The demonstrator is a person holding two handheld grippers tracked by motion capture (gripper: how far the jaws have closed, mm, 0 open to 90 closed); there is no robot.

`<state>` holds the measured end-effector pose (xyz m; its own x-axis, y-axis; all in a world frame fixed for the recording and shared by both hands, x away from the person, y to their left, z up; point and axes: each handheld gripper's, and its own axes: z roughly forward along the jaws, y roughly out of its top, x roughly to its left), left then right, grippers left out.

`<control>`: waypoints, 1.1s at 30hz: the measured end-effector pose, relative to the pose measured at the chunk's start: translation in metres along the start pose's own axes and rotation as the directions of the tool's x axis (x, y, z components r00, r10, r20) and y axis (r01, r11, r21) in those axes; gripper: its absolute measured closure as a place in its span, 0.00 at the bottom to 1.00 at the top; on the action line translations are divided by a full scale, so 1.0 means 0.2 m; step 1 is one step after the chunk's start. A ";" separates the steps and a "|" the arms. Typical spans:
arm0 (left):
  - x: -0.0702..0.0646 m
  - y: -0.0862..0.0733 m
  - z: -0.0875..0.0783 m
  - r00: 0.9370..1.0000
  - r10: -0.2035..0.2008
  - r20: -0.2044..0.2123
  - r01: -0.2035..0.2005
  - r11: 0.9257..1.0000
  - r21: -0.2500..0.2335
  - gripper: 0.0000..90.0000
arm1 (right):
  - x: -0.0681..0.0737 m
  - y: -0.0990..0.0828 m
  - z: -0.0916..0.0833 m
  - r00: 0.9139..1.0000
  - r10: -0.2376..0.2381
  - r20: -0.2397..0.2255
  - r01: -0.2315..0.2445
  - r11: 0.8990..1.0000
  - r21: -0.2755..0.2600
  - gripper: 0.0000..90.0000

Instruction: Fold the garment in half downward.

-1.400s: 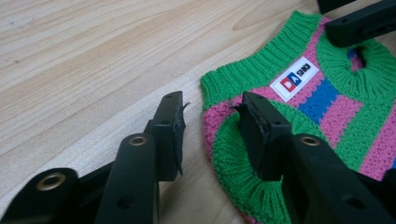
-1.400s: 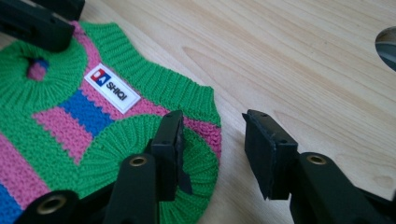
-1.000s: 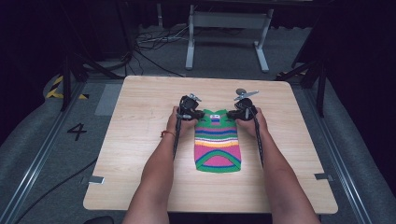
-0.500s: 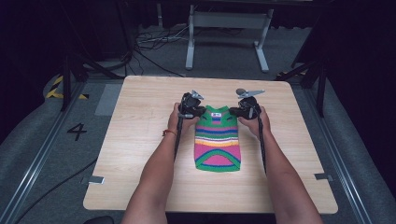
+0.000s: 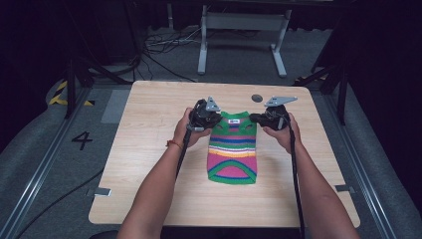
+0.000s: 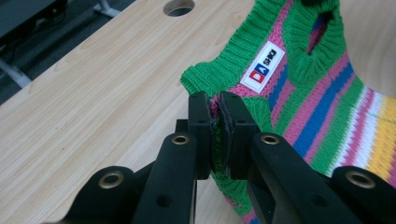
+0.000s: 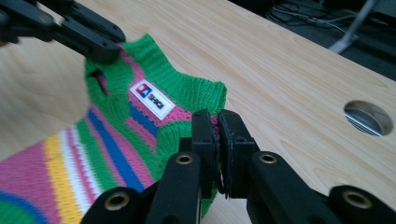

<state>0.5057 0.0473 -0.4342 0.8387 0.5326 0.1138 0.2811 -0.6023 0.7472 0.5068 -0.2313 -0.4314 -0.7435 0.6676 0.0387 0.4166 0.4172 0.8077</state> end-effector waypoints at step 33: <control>-0.35 -0.26 -0.23 0.966 0.243 0.086 -0.235 0.968 -0.091 0.91 | 0.32 -0.27 -0.25 0.968 -0.168 -0.188 0.158 0.985 -0.068 0.94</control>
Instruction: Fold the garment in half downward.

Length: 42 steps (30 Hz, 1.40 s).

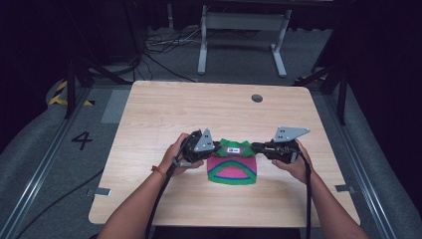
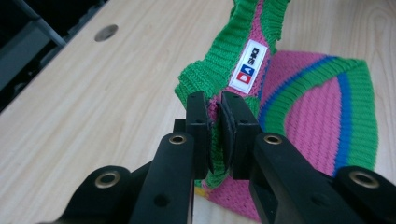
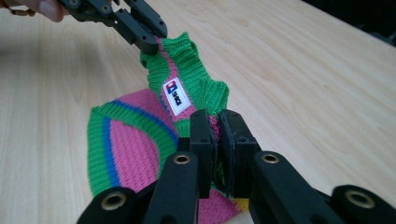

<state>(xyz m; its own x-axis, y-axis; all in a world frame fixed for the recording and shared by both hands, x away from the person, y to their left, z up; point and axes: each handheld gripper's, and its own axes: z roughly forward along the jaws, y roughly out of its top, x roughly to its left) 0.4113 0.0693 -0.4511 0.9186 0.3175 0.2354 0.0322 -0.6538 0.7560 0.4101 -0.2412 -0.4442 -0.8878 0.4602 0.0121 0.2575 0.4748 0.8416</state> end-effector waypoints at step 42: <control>-0.26 -0.12 -0.07 0.985 0.055 0.165 -0.071 0.994 0.088 0.90 | 0.30 -0.22 -0.04 0.997 -0.037 -0.063 0.045 0.991 0.128 0.87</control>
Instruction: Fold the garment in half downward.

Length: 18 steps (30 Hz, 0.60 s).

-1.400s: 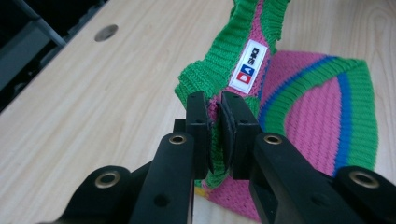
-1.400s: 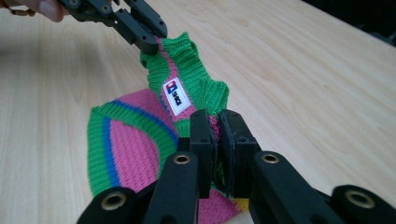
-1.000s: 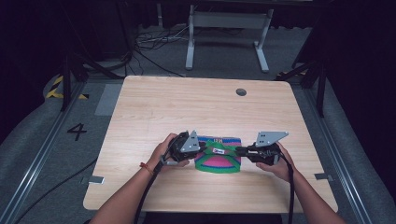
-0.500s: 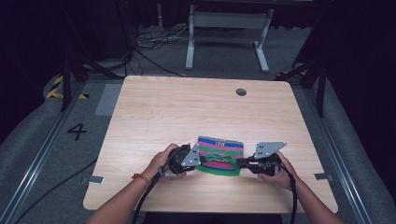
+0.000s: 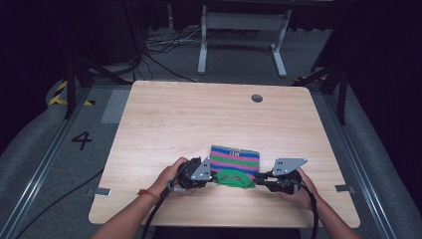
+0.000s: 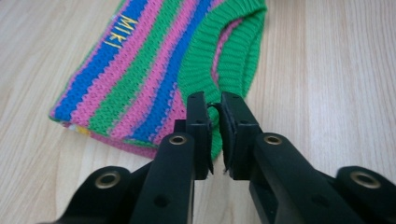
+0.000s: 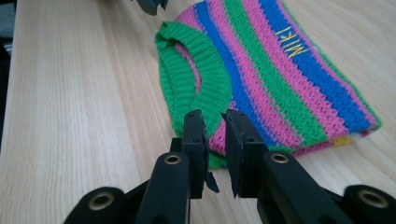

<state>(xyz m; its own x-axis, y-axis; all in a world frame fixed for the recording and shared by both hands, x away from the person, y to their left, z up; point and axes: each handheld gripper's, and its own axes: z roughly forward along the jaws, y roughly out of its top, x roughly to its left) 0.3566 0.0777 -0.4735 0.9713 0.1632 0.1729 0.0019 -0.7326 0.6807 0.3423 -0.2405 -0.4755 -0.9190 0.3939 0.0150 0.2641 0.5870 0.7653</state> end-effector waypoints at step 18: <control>0.00 -0.05 0.13 0.998 -0.068 0.017 0.068 0.998 -0.001 0.89 | -0.01 -0.03 0.13 0.999 -0.013 0.039 0.011 0.999 0.049 0.85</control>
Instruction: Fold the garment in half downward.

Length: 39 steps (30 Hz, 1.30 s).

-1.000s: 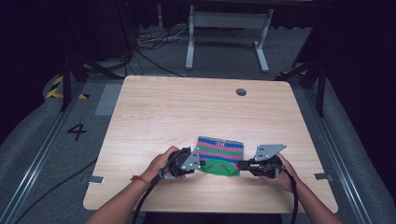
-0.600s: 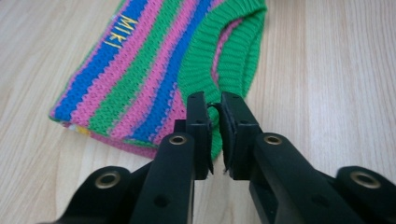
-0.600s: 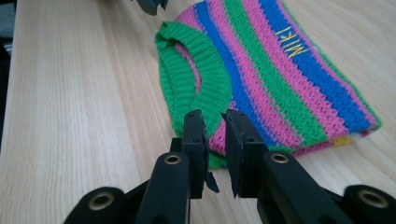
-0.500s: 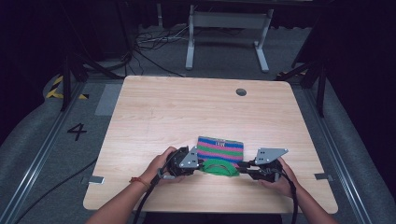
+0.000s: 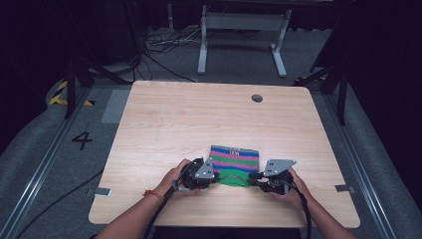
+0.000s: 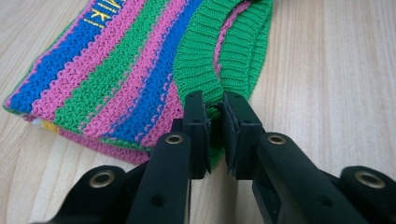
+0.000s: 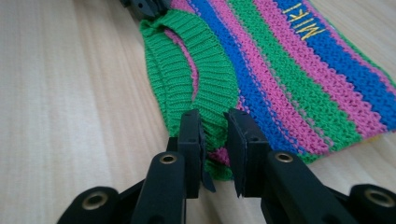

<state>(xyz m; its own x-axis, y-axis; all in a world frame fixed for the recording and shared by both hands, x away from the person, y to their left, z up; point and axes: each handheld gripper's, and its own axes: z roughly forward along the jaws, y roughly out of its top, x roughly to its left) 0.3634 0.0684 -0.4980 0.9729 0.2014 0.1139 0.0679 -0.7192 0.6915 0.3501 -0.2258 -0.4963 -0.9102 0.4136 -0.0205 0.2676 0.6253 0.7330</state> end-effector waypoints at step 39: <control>0.09 -0.17 -0.36 0.980 -0.147 -0.135 0.165 0.976 0.140 0.30 | -0.07 0.00 -0.20 0.990 -0.005 0.141 -0.011 0.993 0.115 0.50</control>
<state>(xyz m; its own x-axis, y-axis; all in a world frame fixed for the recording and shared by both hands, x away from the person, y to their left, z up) 0.3621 0.1449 -0.4684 0.9135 0.3927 0.1066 0.2582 -0.7620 0.5939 0.3511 -0.2581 -0.4693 -0.8579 0.4997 -0.1199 0.3123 0.6923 0.6505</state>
